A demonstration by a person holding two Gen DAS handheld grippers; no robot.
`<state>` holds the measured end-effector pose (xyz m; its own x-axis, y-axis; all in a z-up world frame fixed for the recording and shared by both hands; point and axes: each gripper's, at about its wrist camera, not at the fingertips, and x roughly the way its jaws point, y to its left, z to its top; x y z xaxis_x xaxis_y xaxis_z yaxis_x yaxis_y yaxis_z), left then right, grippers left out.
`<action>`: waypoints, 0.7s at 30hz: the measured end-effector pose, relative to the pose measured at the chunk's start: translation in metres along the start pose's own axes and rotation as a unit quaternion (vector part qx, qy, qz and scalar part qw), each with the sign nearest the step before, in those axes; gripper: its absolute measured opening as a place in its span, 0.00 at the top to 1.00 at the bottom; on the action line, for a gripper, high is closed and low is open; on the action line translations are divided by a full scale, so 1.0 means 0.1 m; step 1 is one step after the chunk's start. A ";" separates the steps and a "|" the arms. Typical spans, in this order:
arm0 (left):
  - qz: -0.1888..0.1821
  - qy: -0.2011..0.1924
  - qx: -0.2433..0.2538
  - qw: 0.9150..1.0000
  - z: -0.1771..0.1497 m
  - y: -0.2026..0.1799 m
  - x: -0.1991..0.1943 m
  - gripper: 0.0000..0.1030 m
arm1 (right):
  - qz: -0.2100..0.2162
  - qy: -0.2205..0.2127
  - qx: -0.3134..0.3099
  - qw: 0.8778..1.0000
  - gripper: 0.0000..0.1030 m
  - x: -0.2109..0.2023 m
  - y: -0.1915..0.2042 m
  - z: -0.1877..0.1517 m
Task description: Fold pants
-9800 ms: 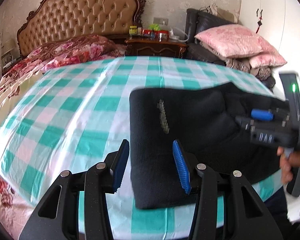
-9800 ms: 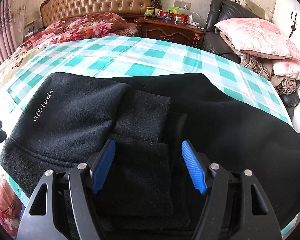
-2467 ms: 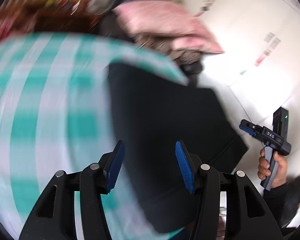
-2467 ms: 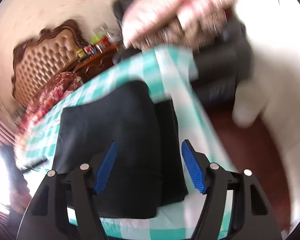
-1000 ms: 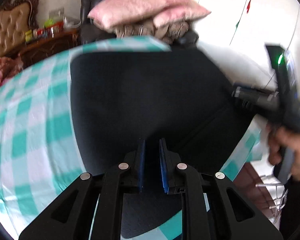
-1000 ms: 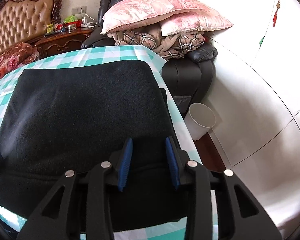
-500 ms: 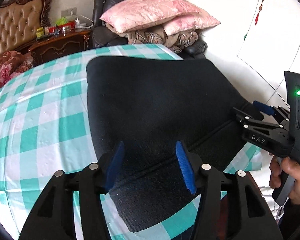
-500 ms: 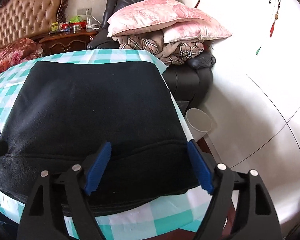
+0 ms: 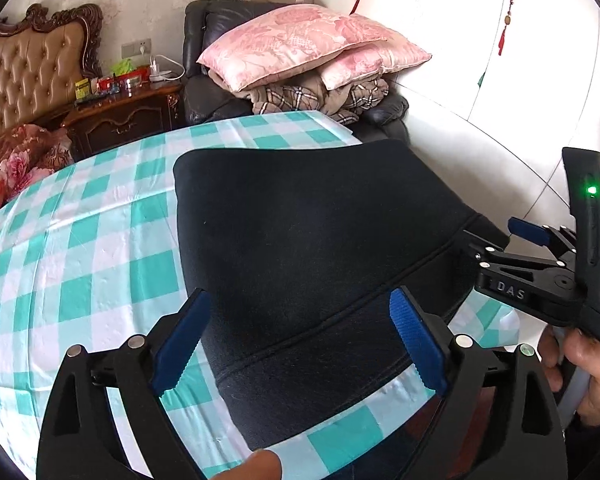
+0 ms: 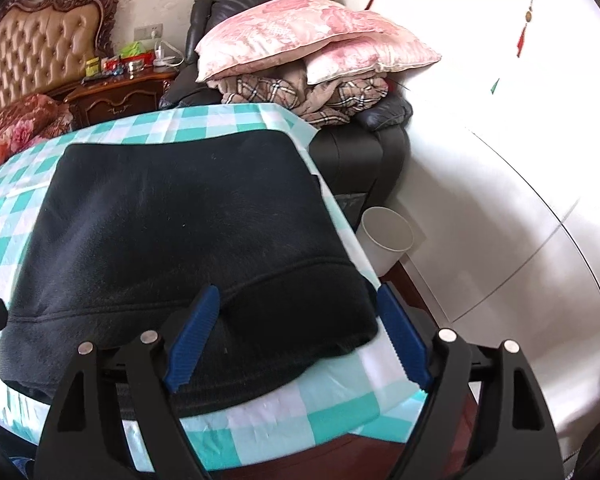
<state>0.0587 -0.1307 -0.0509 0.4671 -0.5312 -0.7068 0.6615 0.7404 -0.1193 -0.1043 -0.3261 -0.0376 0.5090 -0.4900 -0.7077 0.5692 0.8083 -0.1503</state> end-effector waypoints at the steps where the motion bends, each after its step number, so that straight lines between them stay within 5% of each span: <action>1: 0.000 -0.006 0.002 1.000 0.01 -0.02 -0.03 0.14 | -0.001 -0.002 0.004 1.000 0.21 -0.05 -0.03 -0.01; 3: -0.001 -0.020 0.011 1.000 0.03 -0.08 -0.10 0.04 | -0.003 -0.003 0.010 1.000 0.20 -0.12 -0.08 -0.03; 7: -0.026 -0.029 0.002 0.999 0.05 -0.13 -0.22 0.04 | -0.007 -0.013 0.022 1.000 0.20 -0.27 -0.21 -0.06; 12: 0.019 -0.041 0.023 0.999 0.08 -0.26 -0.30 0.04 | -0.010 -0.021 0.027 0.999 0.20 -0.36 -0.29 -0.06; 21: 0.018 -0.031 0.020 0.999 0.07 -0.26 -0.29 0.04 | -0.010 -0.019 0.029 0.999 0.20 -0.36 -0.32 -0.07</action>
<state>0.0322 -0.1380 -0.0225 0.5262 -0.5300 -0.6650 0.6657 0.7433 -0.0656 -0.1455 -0.3321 -0.0124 0.5209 -0.5193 -0.6775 0.6159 0.7782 -0.1230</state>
